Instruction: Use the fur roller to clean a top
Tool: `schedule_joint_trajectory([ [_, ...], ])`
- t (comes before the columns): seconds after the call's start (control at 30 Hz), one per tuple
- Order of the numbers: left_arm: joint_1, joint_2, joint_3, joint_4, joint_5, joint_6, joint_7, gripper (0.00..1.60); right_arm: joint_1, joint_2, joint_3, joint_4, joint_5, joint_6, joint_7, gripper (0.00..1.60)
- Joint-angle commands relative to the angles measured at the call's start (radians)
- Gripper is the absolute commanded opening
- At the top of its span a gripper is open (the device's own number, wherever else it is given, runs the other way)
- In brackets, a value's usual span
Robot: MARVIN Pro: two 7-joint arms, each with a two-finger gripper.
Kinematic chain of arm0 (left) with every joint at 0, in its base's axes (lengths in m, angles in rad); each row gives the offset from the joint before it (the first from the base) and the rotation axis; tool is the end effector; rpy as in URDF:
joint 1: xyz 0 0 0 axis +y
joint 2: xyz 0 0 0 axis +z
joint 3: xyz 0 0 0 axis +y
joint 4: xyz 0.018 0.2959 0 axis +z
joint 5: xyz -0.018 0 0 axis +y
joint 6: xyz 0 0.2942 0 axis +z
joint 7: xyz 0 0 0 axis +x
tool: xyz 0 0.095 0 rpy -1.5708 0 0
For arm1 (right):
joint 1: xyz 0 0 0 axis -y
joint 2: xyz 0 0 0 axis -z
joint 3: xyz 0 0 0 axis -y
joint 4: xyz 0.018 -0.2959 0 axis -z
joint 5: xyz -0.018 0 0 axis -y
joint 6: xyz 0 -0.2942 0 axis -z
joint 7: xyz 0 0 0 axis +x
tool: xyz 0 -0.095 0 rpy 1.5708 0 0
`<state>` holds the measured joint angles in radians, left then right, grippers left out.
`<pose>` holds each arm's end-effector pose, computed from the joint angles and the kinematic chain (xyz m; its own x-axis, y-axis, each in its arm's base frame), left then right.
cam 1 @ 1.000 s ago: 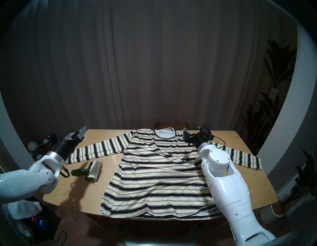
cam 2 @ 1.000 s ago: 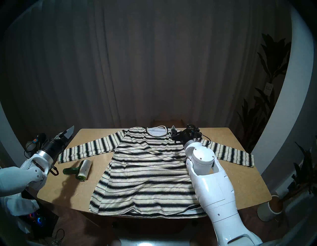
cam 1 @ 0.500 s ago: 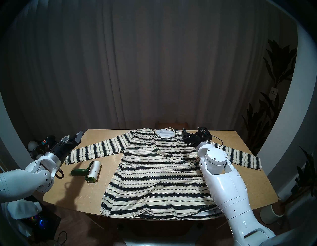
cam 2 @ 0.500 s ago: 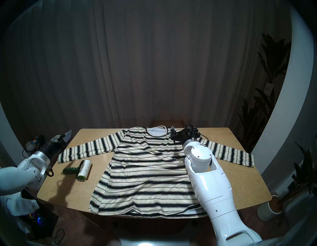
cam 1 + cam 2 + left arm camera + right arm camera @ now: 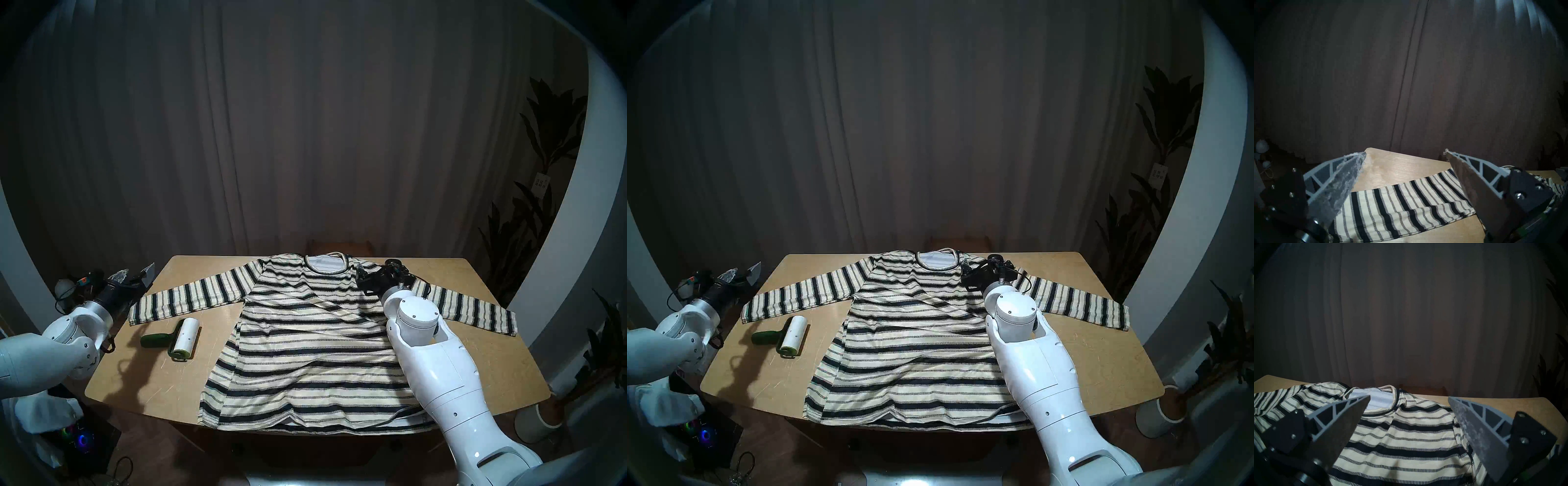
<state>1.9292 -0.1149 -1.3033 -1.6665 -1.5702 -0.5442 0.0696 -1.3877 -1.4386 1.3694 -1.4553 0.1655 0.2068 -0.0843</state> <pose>0.3367 0.2761 -0.2212 0.0793 0.1589 0.9841 0.0315 -0.9871 0.1568 0.4544 0.0244 -0.3077 0.1643 0.0292 0.9860 0.0997 -0.9949 0.0128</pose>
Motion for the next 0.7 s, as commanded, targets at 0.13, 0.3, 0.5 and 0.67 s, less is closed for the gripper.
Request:
schedule_joint_trajectory([
  [0.13, -0.030, -0.010, -0.001, 0.012, 0.087, -0.014, 0.038, 1.60, 0.068, -0.027, -0.019, 0.027, -0.006, -0.008, -0.017, 1.60],
  [0.3, -0.033, -0.018, 0.005, 0.018, 0.116, -0.015, 0.054, 1.60, 0.081, -0.030, -0.024, 0.041, -0.009, -0.009, -0.025, 1.60],
  [0.5, -0.050, -0.040, 0.012, 0.023, 0.169, -0.014, 0.082, 1.60, 0.100, -0.034, -0.034, 0.065, -0.017, -0.010, -0.040, 1.60],
  [0.67, -0.061, -0.057, 0.016, 0.026, 0.199, -0.015, 0.099, 1.60, 0.107, -0.037, -0.040, 0.077, -0.023, -0.011, -0.049, 1.60],
])
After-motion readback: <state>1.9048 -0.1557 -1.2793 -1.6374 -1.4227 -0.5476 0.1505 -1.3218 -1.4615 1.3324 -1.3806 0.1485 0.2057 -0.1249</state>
